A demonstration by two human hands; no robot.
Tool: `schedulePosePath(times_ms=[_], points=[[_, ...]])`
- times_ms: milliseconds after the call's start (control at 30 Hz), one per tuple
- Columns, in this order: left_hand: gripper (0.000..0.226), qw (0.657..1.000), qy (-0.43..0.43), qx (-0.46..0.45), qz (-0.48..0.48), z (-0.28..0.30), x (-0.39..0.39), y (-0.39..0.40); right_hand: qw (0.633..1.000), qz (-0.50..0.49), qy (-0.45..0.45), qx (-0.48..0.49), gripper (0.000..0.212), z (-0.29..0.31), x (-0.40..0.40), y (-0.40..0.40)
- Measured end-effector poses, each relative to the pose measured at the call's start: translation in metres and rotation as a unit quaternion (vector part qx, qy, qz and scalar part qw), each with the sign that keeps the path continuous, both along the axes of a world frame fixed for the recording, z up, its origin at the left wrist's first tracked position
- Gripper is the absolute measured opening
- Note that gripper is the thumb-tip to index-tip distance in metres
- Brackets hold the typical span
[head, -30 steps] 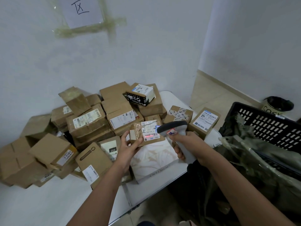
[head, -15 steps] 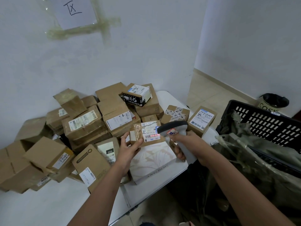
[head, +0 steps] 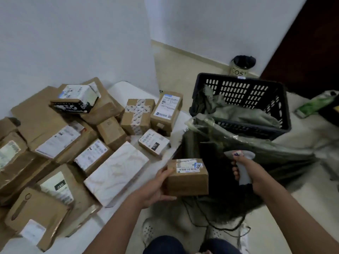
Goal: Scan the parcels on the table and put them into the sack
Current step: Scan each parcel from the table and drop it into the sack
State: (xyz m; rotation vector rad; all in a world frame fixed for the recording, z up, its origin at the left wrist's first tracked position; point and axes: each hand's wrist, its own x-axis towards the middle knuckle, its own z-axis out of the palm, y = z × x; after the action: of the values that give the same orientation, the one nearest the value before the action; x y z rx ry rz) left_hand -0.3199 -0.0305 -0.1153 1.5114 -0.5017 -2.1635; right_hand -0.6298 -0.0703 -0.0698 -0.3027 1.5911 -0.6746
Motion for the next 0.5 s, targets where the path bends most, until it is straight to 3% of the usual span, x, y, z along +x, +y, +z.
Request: schedulePosePath(times_ms=[133, 233, 400, 500], points=[[0.064, 0.994, -0.033, 0.094, -0.039, -0.046, -0.067, 0.007, 0.994, -0.099, -0.006, 0.039, 0.032, -0.034, -0.059, 0.033], [0.055, 0.988, -0.059, 0.143, -0.011, -0.075, -0.116, 0.001, 0.991, -0.123, -0.005, 0.055, 0.032, -0.050, -0.089, 0.052], [0.078, 0.987, -0.052, 0.147, 0.027, -0.105, -0.189, -0.029, 0.989, -0.130, 0.000, 0.068, 0.031, -0.063, -0.119, 0.065], [0.067, 0.989, -0.041, 0.142, -0.001, -0.094, -0.224, -0.042, 0.990, -0.119, -0.006, 0.074, 0.033, -0.066, -0.125, 0.064]])
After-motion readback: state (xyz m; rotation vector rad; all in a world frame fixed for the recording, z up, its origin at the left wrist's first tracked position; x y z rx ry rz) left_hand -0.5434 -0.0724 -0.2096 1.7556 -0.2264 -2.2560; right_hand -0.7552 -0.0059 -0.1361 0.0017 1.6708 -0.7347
